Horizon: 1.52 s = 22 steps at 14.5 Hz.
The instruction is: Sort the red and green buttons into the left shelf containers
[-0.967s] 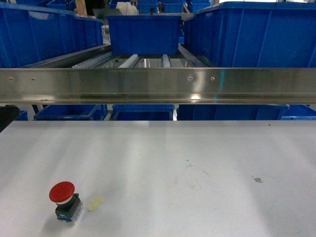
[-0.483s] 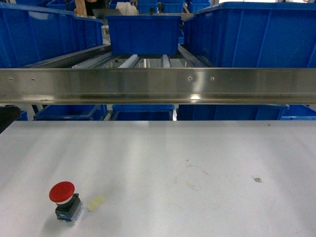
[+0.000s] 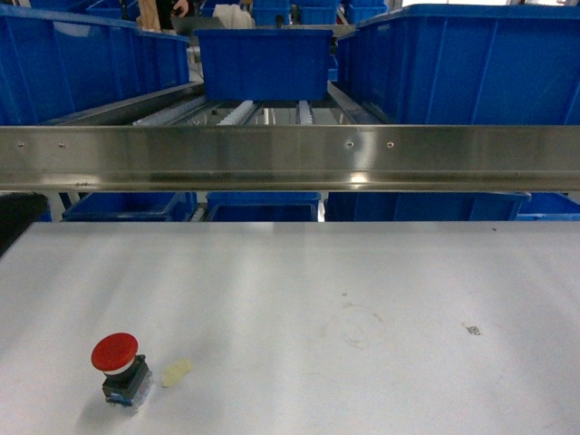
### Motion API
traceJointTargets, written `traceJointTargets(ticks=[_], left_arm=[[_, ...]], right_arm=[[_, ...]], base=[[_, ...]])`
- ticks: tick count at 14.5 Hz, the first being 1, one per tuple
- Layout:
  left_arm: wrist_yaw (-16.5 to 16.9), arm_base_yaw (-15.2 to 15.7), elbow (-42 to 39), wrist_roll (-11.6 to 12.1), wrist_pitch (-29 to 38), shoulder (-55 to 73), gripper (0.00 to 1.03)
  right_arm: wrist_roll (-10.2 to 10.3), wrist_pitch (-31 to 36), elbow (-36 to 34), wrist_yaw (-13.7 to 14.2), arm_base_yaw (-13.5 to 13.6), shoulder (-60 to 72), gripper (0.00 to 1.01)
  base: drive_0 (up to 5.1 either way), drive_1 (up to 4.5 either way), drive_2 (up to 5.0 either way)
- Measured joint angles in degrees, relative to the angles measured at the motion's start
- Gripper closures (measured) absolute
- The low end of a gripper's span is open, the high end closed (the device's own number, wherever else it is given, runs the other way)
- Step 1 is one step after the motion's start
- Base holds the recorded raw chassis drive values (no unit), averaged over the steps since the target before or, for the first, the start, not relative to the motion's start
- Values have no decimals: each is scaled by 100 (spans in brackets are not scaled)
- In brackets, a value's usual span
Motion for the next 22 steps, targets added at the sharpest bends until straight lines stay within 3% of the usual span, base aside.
traceJointTargets(ticks=[3, 11, 17, 22], left_arm=[[-391, -372, -219, 192, 625, 944, 5], [-1189, -807, -179, 601, 2653, 3580, 5], [-1456, -857, 293, 981, 3272, 4861, 5], [-1624, -922, 684, 1460, 3440, 5761, 5]], right_arm=[[0, -2, 0, 0, 0, 0, 70], [0, -2, 0, 0, 0, 0, 70], [0, 0, 0, 0, 0, 0, 70], [0, -2, 0, 0, 0, 0, 71]], base=[[0, 0, 0], [0, 0, 0], [0, 0, 0], [0, 0, 0]])
